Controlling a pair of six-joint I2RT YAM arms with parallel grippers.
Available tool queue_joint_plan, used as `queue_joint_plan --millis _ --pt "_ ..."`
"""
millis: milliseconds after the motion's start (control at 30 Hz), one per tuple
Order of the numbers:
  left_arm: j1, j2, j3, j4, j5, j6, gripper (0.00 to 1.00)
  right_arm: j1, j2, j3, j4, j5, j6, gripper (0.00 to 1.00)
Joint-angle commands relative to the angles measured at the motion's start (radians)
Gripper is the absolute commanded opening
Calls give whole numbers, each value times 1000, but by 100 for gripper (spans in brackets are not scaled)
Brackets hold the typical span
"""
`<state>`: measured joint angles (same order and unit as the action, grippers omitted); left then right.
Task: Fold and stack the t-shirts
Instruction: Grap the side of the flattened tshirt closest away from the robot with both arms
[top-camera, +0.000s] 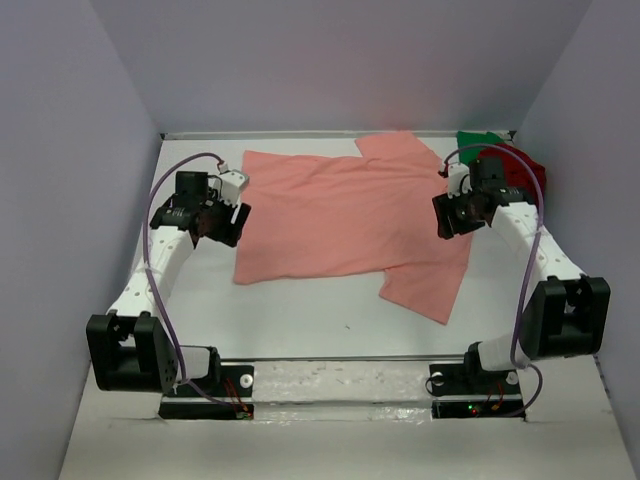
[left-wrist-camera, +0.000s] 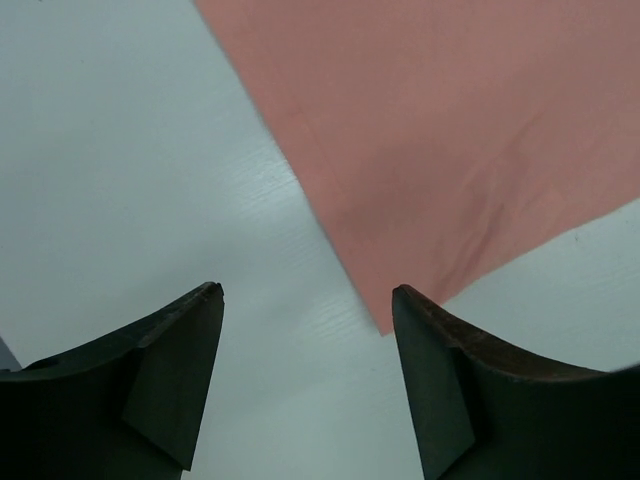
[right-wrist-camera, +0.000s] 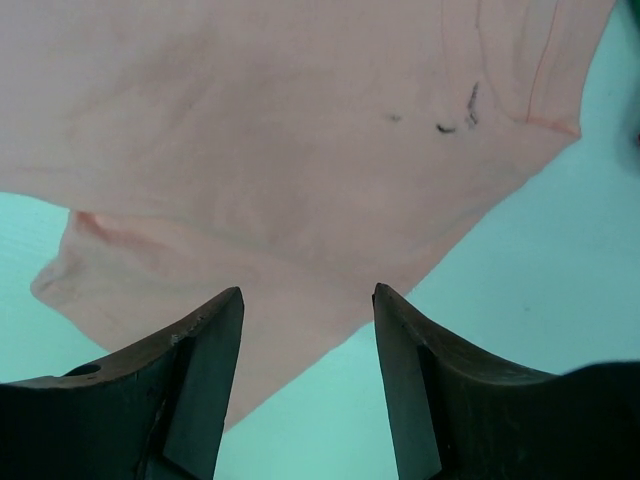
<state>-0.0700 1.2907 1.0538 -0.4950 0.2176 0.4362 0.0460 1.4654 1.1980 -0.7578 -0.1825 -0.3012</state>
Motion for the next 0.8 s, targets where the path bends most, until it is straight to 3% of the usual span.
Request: queue_joint_plan --millis 0,233,433,767 --pt "6 -71 -41 -53 94 59 74 2 -111 -54 31 52 42 62" --pt "7 -91 -145 -14 74 91 67 2 -120 -147 90 155 53 63" --pt "7 -64 -227 13 85 116 63 -20 -14 -192 135 267 56 51" --pt "7 -63 -245 42 72 110 59 -38 114 -183 149 385 53 50"
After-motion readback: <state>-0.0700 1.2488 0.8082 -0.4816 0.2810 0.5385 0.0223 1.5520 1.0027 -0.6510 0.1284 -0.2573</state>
